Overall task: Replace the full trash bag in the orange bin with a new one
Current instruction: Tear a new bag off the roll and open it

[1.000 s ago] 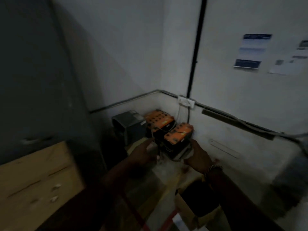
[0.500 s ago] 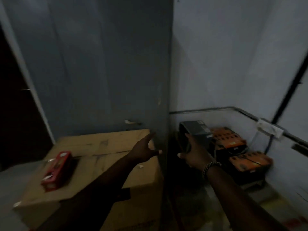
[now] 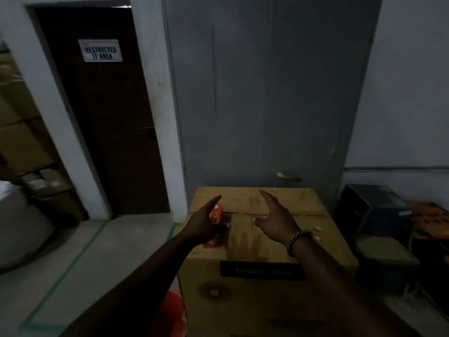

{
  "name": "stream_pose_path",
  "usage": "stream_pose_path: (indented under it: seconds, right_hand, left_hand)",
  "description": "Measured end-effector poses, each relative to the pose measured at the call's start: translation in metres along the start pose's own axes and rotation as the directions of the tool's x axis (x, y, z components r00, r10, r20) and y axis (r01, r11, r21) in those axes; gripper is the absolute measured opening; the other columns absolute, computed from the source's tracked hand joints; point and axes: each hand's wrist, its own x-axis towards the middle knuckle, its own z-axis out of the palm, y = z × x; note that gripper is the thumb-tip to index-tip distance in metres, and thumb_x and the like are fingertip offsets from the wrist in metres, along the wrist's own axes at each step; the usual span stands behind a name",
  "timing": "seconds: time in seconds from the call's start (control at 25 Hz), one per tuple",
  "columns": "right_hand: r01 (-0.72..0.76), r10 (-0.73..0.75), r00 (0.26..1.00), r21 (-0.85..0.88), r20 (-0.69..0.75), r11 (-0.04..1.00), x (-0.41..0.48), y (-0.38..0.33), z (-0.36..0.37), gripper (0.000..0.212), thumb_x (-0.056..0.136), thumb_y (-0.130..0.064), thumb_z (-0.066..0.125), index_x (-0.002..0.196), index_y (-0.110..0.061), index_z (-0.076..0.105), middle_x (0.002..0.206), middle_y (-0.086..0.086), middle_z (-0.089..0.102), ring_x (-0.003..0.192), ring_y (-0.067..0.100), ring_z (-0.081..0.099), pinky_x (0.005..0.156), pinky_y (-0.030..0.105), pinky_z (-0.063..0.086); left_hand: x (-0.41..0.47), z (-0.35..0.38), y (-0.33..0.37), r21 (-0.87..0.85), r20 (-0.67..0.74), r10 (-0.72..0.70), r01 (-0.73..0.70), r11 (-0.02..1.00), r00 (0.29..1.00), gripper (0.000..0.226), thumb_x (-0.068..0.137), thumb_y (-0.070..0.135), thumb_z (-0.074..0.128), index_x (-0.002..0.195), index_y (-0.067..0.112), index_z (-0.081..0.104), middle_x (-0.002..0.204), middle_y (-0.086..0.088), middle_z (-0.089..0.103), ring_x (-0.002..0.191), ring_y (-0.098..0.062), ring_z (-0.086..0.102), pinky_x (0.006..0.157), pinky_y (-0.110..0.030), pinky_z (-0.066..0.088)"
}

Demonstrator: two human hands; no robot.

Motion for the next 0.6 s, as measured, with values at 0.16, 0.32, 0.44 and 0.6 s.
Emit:
stream_pose_path:
  seconds: [0.16, 0.32, 0.44, 0.6]
  right_hand:
    - [-0.002, 0.002, 0.997, -0.002, 0.075, 1.0, 0.001, -0.041, 0.058, 0.09, 0.086, -0.027, 0.074, 0.155, -0.041, 0.019, 0.166, 0.0, 0.02, 0.144, 0.027, 0.037, 0.108, 0.039, 0.045]
    - [0.028, -0.024, 0.987, -0.021, 0.158, 0.999, 0.006, -0.054, 0.099, 0.087, 0.086, -0.025, 0.075, 0.155, -0.037, 0.024, 0.161, -0.001, 0.029, 0.139, 0.023, 0.043, 0.106, 0.033, 0.043]
    - [0.0, 0.01, 0.975, -0.048, 0.224, 0.999, 0.017, -0.043, 0.123, 0.089, 0.084, -0.023, 0.075, 0.155, -0.037, 0.023, 0.157, -0.005, 0.038, 0.133, 0.018, 0.051, 0.101, 0.03, 0.049]
    - [-0.014, 0.036, 0.955, -0.078, 0.294, 0.997, 0.034, -0.026, 0.14, 0.085, 0.084, -0.018, 0.073, 0.152, -0.043, 0.028, 0.148, -0.004, 0.051, 0.125, 0.017, 0.058, 0.1, 0.036, 0.054]
  left_hand:
    - [-0.019, -0.035, -0.048, 0.005, 0.0, -0.027, 0.027, 1.0, 1.0, 0.099, 0.079, 0.033, 0.082, 0.157, 0.036, 0.021, 0.16, -0.001, 0.033, 0.145, -0.026, 0.035, 0.107, -0.039, 0.042]
    - [-0.022, -0.037, -0.08, 0.013, 0.037, -0.077, 0.076, 0.997, 0.996, 0.103, 0.077, 0.033, 0.084, 0.157, 0.034, 0.019, 0.16, -0.002, 0.034, 0.139, -0.021, 0.041, 0.098, -0.028, 0.047]
    - [-0.015, -0.025, -0.089, 0.021, 0.101, -0.098, 0.096, 0.995, 0.99, 0.101, 0.081, 0.029, 0.081, 0.158, 0.034, 0.016, 0.159, -0.002, 0.035, 0.14, -0.023, 0.04, 0.092, -0.025, 0.047]
    - [-0.007, -0.006, -0.093, 0.028, 0.15, -0.145, 0.142, 0.989, 0.978, 0.092, 0.088, 0.021, 0.074, 0.159, 0.029, 0.016, 0.145, -0.004, 0.053, 0.118, -0.018, 0.06, 0.088, -0.025, 0.05]
